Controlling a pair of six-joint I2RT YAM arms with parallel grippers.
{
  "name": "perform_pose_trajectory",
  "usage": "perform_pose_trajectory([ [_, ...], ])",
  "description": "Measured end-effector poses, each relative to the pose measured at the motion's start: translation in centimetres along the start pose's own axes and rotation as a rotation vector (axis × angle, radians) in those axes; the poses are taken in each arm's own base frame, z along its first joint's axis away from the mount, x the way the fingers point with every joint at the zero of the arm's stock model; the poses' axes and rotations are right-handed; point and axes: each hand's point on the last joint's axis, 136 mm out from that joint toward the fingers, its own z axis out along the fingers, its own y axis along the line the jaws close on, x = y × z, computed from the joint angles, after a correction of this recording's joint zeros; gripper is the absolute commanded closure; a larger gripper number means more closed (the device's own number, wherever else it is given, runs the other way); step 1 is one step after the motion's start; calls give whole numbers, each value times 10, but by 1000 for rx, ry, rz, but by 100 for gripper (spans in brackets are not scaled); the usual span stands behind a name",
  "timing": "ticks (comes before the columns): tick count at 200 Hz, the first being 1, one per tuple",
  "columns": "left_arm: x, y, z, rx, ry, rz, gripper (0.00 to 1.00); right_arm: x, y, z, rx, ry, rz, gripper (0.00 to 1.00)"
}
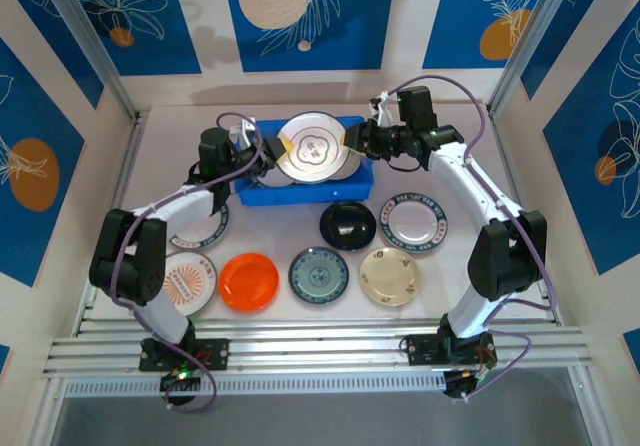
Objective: Place the plates into the plastic bin on the countertop
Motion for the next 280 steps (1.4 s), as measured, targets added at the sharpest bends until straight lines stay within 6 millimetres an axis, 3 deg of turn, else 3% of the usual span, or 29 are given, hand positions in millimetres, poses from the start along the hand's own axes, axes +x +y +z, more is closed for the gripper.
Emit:
perform_pose_trajectory([
  [47,-4,2,-3,4,-8,-19,100,-5,-4,15,-20,7,21,86],
  [77,-1,2,-3,4,9,-26,100,-7,0,28,-43,23,15,76],
  [99,1,3,-4,1,20,-28,100,-7,0,35,-48,33,24,100],
  [122,1,6,-5,-17,21,-30,100,-6,-3,38,-44,39,27,100],
  [126,1,7,-6,-19,22,-28,90,-6,-3,38,-44,39,27,100],
  [133,1,7,-7,-25,20,-28,44,-6,-3,38,-44,39,30,100],
  [142,-1,6,-12,-39,12,-5,4,-6,-4,39,-42,39,34,100],
  [145,-1,6,-13,-45,12,-2,0,-6,-4,40,-39,38,34,100],
  [186,-13,11,-59,-266,-71,119,0,-24,-11,56,-22,23,35,100],
  [229,-42,8,-118,-396,-227,180,0,-42,-36,95,17,30,67,100],
  [280,-38,19,-129,-419,-198,173,0,-44,-69,154,51,71,96,100],
])
